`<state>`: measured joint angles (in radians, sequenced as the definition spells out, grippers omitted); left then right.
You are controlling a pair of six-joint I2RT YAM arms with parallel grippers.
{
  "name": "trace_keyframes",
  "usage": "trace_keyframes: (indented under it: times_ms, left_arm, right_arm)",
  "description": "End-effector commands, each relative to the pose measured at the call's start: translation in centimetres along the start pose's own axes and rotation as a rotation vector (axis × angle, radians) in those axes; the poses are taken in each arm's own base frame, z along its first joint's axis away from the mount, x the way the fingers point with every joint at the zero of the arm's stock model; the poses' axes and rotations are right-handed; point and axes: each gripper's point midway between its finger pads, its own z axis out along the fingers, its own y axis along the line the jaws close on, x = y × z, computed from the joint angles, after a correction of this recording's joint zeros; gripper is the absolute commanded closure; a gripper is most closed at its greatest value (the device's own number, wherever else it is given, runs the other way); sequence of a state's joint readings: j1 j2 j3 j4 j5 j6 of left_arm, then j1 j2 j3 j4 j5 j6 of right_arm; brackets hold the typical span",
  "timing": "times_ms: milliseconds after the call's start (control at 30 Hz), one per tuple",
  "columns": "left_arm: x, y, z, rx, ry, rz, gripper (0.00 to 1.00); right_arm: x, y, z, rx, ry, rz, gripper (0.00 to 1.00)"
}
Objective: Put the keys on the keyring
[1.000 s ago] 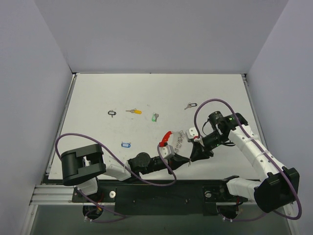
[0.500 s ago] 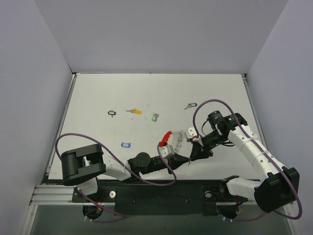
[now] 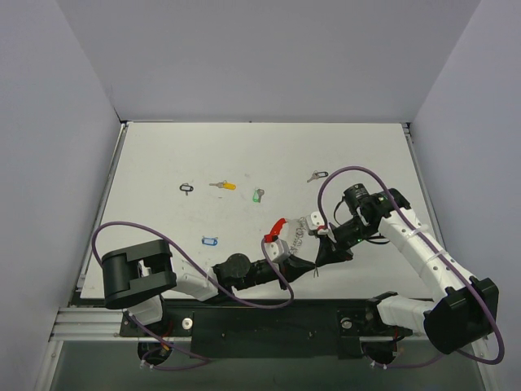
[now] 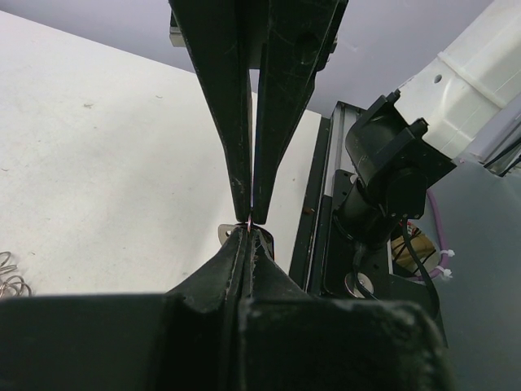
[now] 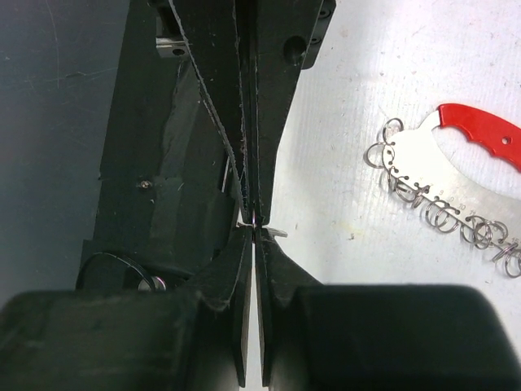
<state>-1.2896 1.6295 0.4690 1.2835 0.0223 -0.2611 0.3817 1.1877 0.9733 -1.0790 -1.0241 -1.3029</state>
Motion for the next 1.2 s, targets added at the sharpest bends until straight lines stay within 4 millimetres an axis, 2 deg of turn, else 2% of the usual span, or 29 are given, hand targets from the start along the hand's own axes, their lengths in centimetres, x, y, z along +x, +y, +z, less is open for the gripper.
trace_keyframes:
  times_ms: [0, 33, 67, 100, 133, 200, 400, 533, 633, 800, 833, 1000, 1167]
  left_arm:
    - [-8.2, -2.2, 0.2, 0.078, -0.312, -0.021, 1.00]
    - [-8.1, -2.2, 0.1, 0.078, -0.309, -0.026, 0.96]
    - [-8.2, -1.6, 0.0, 0.048, -0.315, -0.032, 0.84]
    - [-8.0, -1.6, -0.1, 0.043, -0.307, -0.039, 0.79]
    - [-8.0, -1.4, -0.3, 0.034, -0.303, -0.040, 0.70]
    - [-7.8, -1.2, -0.7, 0.021, -0.286, -0.037, 0.60]
    - [-6.6, -0.5, -2.3, -0.031, -0.188, -0.004, 0.47]
    - [-5.4, 0.2, -2.6, -0.069, -0.074, 0.039, 0.44]
    - [-4.7, 0.5, -2.1, -0.086, 0.019, 0.082, 0.44]
    - [-4.3, 0.9, -0.7, -0.098, 0.086, 0.148, 0.44]
    - [-4.8, 0.9, -0.2, -0.101, 0.081, 0.166, 0.45]
    - [-3.9, 1.5, 0.9, -0.111, 0.134, 0.226, 0.51]
    - [-3.2, 1.3, 2.0, -0.080, 0.163, 0.255, 0.57]
  right_arm:
    - [-0.2, 0.6, 0.1, -0.018, 0.001, 0.056, 1.00]
    - [-0.2, 0.5, 0.1, -0.011, 0.004, 0.070, 1.00]
    - [-0.2, 0.4, 0.0, -0.004, 0.010, 0.089, 1.00]
    - [-0.1, 0.2, 0.0, 0.004, 0.015, 0.097, 1.00]
    - [-0.2, 0.1, -0.1, 0.014, 0.021, 0.119, 1.00]
    - [-0.2, -0.2, -0.3, 0.027, 0.031, 0.147, 1.00]
    - [0.1, -0.7, -0.6, 0.054, 0.065, 0.220, 1.00]
    - [0.7, -1.2, -1.0, 0.082, 0.128, 0.263, 1.00]
    - [1.2, -1.0, -1.3, 0.070, 0.176, 0.273, 1.00]
    - [1.4, -0.5, -1.5, 0.034, 0.206, 0.259, 1.00]
    - [1.5, -0.4, -1.6, 0.028, 0.212, 0.256, 1.00]
    - [1.6, 0.0, -1.6, -0.001, 0.221, 0.253, 1.00]
    - [1.5, 0.0, -1.6, -0.005, 0.221, 0.250, 1.00]
